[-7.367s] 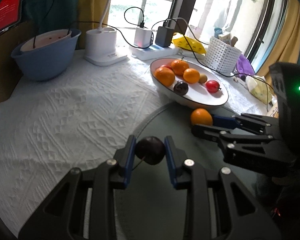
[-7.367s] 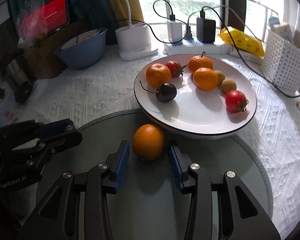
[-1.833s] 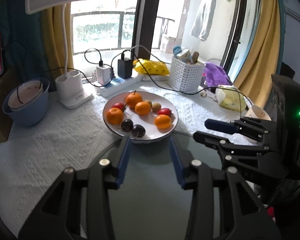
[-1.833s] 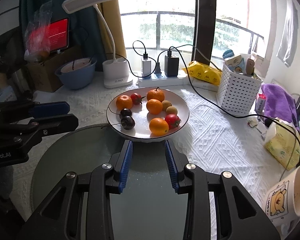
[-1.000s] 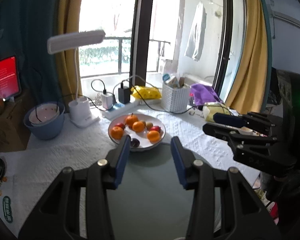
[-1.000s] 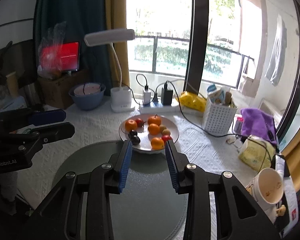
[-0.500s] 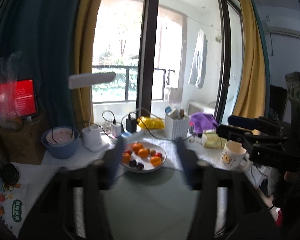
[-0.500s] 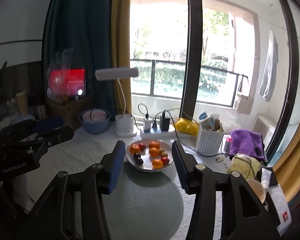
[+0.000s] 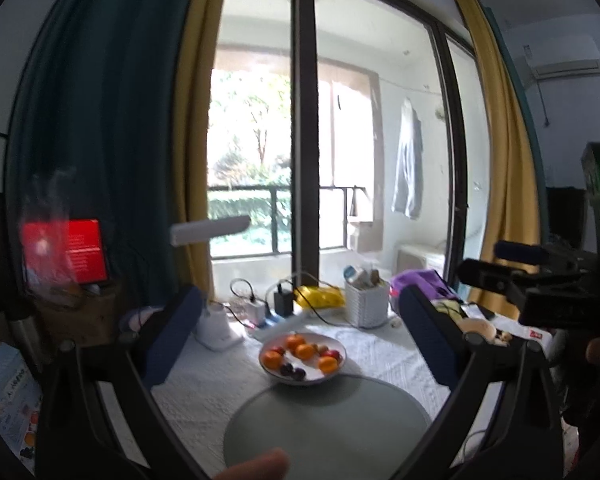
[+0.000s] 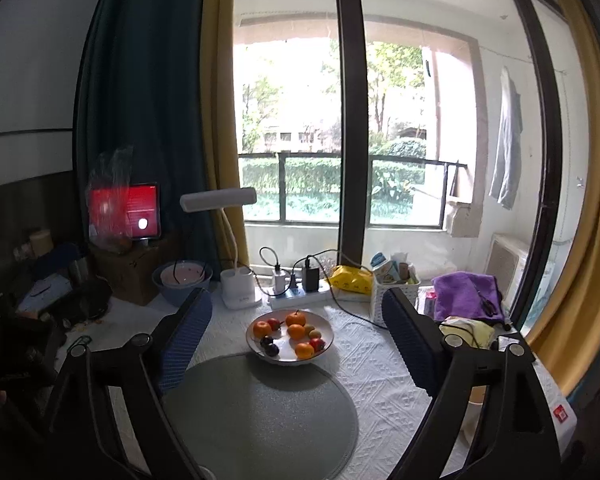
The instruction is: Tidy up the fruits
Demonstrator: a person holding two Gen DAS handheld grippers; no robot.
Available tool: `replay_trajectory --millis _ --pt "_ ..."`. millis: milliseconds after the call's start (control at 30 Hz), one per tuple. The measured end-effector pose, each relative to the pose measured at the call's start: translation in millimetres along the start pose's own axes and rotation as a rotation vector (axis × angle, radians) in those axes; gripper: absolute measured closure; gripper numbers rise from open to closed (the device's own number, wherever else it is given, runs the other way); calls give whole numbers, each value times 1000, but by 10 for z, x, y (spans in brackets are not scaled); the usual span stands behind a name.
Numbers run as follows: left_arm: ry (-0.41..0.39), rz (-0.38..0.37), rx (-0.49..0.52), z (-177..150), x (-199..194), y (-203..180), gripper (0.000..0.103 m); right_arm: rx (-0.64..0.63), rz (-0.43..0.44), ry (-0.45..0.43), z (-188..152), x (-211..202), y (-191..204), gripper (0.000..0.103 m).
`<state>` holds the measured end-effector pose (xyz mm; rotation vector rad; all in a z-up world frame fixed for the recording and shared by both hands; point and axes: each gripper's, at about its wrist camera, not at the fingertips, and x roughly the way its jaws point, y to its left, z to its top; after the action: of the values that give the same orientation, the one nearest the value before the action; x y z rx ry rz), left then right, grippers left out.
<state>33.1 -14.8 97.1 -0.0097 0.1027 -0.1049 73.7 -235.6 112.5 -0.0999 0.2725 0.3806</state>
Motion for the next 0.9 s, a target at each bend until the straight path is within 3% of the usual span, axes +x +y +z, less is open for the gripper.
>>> replay_trajectory --millis 300,900 --pt "38 32 -53 -101 95 103 3 6 1 11 -63 60 -39 14" --pt "36 28 -81 -83 60 115 3 5 12 31 -76 132 -25 14"
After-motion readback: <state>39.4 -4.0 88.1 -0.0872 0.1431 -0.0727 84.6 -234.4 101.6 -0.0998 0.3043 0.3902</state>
